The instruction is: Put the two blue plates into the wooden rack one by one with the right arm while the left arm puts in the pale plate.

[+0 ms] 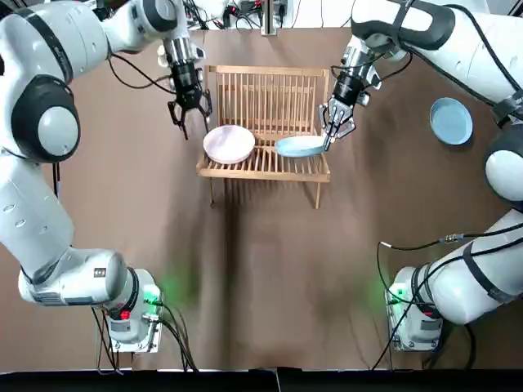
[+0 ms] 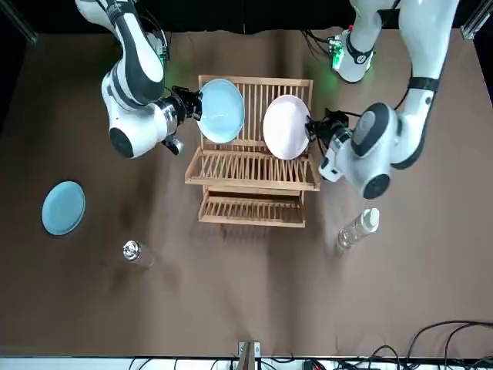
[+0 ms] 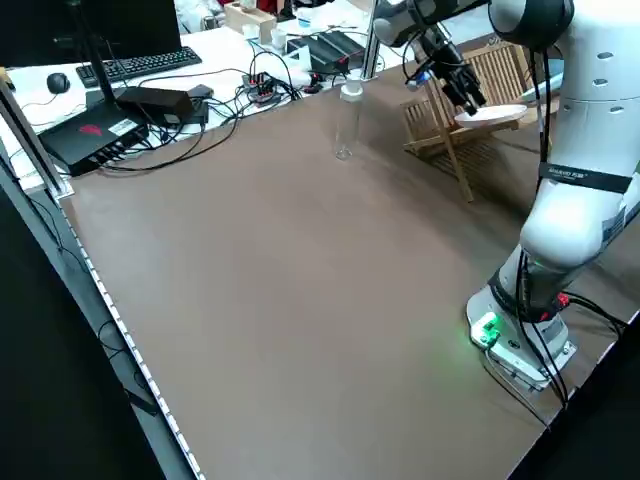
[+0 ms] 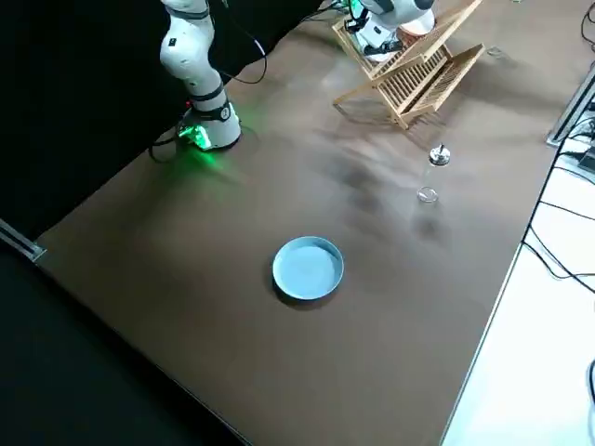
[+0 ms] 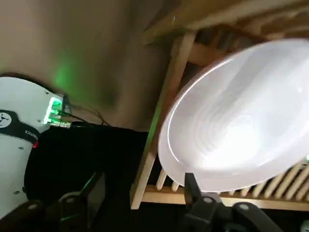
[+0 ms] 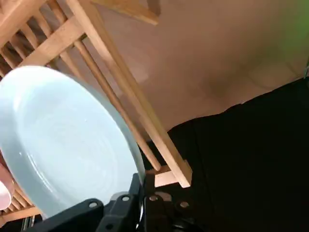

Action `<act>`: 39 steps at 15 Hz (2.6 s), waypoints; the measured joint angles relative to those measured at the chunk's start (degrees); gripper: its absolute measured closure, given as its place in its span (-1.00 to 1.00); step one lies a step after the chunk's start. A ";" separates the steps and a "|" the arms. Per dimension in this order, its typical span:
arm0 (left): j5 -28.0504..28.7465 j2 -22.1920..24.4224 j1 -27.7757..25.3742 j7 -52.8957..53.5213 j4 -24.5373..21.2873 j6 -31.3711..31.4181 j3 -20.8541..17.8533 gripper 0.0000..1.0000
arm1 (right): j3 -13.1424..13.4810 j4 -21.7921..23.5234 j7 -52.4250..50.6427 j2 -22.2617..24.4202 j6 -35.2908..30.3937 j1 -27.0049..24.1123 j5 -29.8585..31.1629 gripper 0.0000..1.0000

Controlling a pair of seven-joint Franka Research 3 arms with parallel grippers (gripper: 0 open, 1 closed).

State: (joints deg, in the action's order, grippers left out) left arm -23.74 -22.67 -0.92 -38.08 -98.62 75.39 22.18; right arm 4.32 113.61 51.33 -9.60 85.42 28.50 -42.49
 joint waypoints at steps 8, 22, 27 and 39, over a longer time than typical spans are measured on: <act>13.70 5.01 -8.17 14.02 10.40 -2.63 0.21 -0.98 | 0.05 0.12 -0.11 -1.39 1.07 0.00 -0.02 0.31; 23.43 10.83 -3.14 27.22 18.28 8.46 -11.14 -0.98 | 1.74 -11.29 -33.43 -0.96 -10.10 -16.07 22.94 -0.43; 23.38 17.13 9.39 27.96 16.72 10.08 -23.96 -0.98 | 1.77 -11.76 -49.37 -1.37 3.54 -23.60 29.16 -0.67; 23.38 25.88 9.76 34.10 3.64 16.47 -23.79 -0.99 | 1.98 -11.66 -78.84 -19.86 48.78 -49.05 34.85 -0.89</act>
State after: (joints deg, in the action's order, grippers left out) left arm -0.36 3.21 8.84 -3.99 -94.98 91.85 -1.61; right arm 6.30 101.96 -27.51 -29.46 134.20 -20.55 -7.64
